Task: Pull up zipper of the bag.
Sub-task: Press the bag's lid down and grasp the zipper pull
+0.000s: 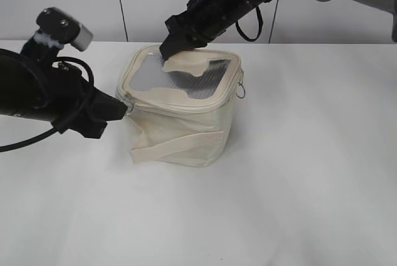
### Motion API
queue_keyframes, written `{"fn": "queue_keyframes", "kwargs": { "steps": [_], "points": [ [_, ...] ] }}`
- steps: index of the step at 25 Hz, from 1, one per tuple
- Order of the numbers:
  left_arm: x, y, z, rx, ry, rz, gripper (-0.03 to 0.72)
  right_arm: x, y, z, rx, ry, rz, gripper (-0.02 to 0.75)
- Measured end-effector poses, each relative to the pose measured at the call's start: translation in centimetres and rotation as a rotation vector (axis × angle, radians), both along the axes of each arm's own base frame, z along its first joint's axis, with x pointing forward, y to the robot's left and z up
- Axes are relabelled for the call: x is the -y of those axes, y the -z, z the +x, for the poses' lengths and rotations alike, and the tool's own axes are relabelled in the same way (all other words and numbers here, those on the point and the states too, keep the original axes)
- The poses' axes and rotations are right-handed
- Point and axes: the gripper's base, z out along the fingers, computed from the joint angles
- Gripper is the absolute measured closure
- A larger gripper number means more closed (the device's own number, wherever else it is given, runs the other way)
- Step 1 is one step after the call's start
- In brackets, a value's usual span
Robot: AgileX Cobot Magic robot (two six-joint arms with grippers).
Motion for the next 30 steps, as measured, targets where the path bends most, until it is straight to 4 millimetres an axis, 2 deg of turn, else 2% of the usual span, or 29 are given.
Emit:
{"fn": "queue_keyframes", "kwargs": {
  "steps": [3, 9, 18, 21, 24, 26, 28, 30],
  "points": [
    [0.0, -1.1, -0.7, 0.021, 0.036, -0.013, 0.697, 0.0, 0.0, 0.0, 0.001, 0.001, -0.001, 0.697],
    [0.5, -1.2, -1.1, -0.016, 0.049, -0.047, 0.697, 0.0, 0.0, 0.0, 0.0, -0.001, 0.0, 0.697],
    [4.9, -1.0, -3.2, 0.016, 0.124, -0.036, 0.697, 0.0, 0.0, -0.1, -0.004, -0.008, -0.001, 0.697],
    [6.4, -0.7, -2.9, 0.008, 0.156, -0.033, 0.697, 0.0, 0.0, -0.1, -0.004, -0.008, -0.001, 0.697],
    [6.6, -0.6, -2.8, -0.028, 0.133, -0.048, 0.697, 0.0, 0.0, -0.1, -0.006, -0.01, -0.002, 0.697],
    [6.2, -0.8, -2.8, -0.061, 0.124, -0.052, 0.669, 0.0, 0.0, -0.1, -0.013, -0.007, -0.001, 0.696],
    [5.5, -1.3, -3.2, -0.098, 0.134, -0.05, 0.582, 0.0, 0.1, -0.2, -0.023, -0.01, -0.003, 0.659],
    [4.5, -2.2, -3.7, -0.139, 0.134, -0.047, 0.456, 0.0, 0.0, -0.3, -0.034, -0.019, -0.007, 0.537]
  ]
}}
